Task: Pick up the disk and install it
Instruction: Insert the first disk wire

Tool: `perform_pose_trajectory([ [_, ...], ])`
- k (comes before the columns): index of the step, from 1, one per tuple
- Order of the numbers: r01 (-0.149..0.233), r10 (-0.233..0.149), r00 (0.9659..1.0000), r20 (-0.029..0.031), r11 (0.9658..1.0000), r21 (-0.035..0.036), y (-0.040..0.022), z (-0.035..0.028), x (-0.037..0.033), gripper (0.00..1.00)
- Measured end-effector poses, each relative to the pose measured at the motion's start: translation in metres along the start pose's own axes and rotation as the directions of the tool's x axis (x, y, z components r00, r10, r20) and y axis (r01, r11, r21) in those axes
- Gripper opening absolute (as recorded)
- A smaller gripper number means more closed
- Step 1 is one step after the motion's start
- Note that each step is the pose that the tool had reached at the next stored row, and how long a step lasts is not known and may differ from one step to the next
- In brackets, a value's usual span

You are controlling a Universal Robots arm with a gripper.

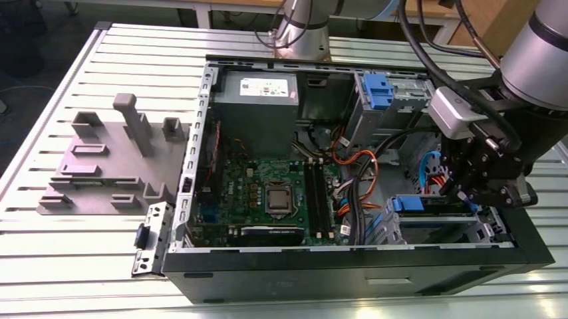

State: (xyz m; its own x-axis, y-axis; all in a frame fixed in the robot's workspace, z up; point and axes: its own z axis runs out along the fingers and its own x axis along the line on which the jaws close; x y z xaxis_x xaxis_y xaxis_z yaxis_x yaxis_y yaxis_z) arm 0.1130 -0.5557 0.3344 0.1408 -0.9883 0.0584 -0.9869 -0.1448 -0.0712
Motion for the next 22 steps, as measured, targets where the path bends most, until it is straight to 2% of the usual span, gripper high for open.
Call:
perform_pose_trajectory([
  [17, -0.009, 0.009, 1.0000, -0.0007, 1.0000, -0.0006, -0.0003, 0.0031, -0.0001, 0.17],
  [22, -0.015, 0.015, 0.9999, -0.0008, 0.9999, -0.0008, -0.0005, 0.0011, -0.0001, 0.17],
])
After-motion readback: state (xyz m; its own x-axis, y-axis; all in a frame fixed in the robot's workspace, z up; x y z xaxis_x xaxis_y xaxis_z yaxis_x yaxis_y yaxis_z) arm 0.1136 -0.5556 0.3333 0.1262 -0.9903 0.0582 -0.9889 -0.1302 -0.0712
